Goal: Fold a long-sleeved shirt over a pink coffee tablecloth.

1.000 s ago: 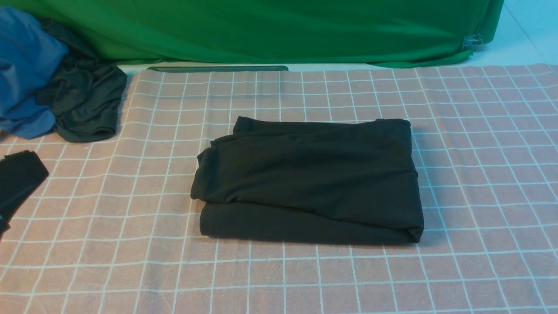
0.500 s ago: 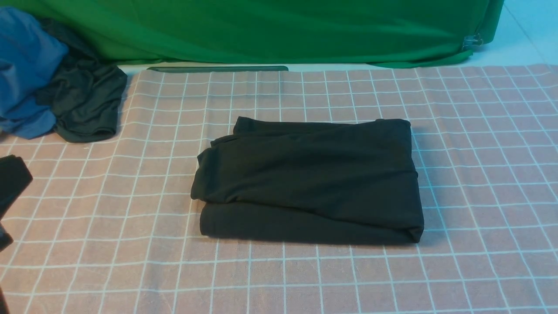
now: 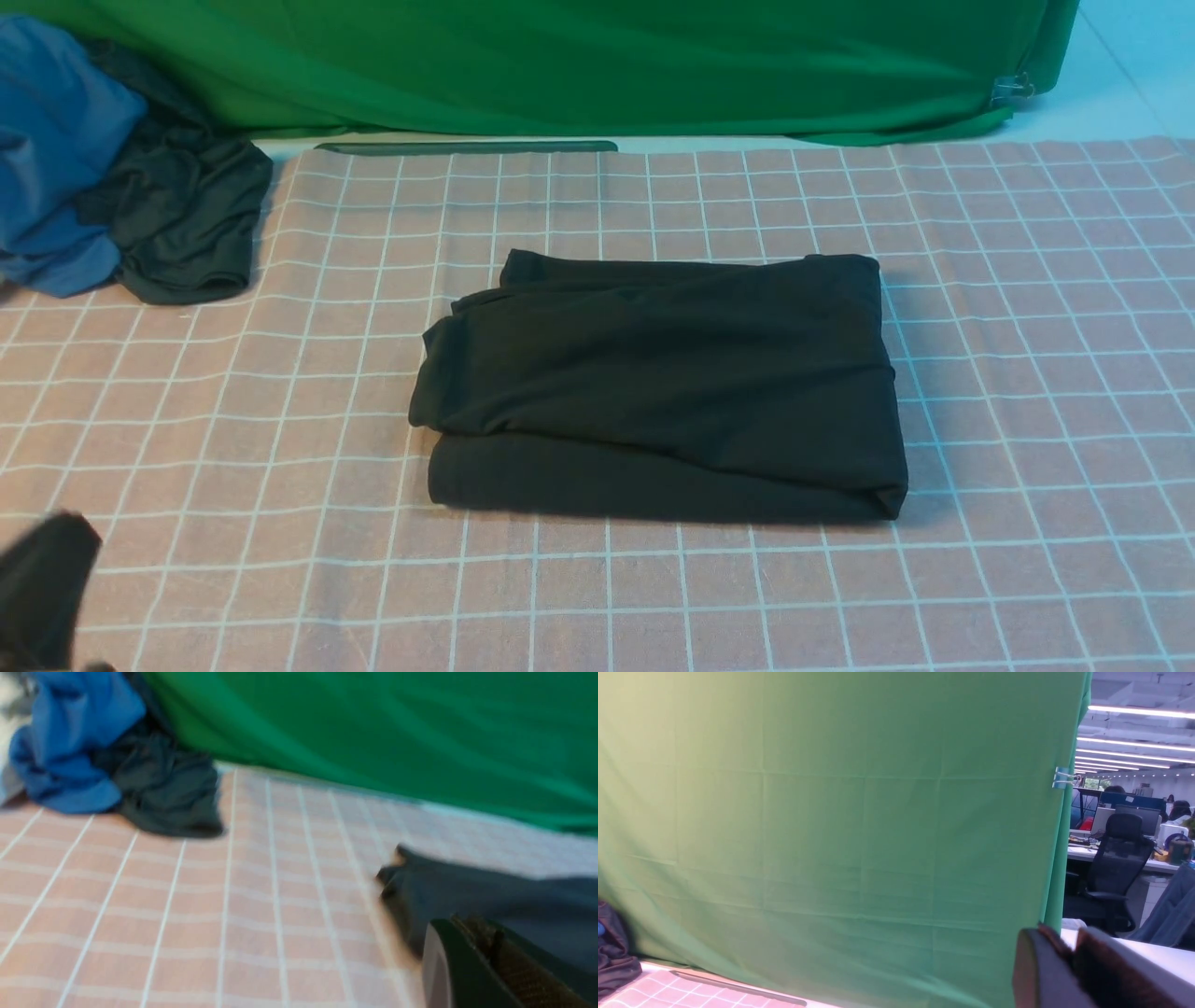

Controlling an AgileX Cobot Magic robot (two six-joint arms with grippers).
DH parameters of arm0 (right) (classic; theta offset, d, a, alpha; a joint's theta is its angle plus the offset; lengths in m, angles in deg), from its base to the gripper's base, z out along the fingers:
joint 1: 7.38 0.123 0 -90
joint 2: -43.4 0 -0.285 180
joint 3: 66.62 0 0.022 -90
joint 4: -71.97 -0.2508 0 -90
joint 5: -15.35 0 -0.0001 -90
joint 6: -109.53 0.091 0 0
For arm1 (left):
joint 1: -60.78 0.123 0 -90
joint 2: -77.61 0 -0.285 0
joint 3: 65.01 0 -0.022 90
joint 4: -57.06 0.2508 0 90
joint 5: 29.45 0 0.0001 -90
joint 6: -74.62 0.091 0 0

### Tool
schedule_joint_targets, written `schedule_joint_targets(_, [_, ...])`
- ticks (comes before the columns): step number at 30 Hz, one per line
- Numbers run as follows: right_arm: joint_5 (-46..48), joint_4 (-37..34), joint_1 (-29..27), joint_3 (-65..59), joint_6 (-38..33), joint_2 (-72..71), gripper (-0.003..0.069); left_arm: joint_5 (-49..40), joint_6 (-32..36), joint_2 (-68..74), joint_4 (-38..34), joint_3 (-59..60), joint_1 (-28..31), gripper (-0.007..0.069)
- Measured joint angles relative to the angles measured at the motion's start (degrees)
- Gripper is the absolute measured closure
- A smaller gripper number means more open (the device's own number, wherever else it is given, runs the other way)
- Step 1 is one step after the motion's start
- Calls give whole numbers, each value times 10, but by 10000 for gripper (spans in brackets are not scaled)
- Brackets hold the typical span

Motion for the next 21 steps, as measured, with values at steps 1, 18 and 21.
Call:
schedule_joint_targets(1, [0, 0, 0, 0, 0, 0, 515, -1, 0, -10, 3, 13, 0, 610])
schedule_joint_targets(18, [0, 0, 0, 0, 0, 0, 487, -6, -5, -28, 21, 31, 0, 610])
schedule_joint_targets(21, [0, 0, 0, 0, 0, 0, 476, -6, -5, -28, 21, 31, 0, 610])
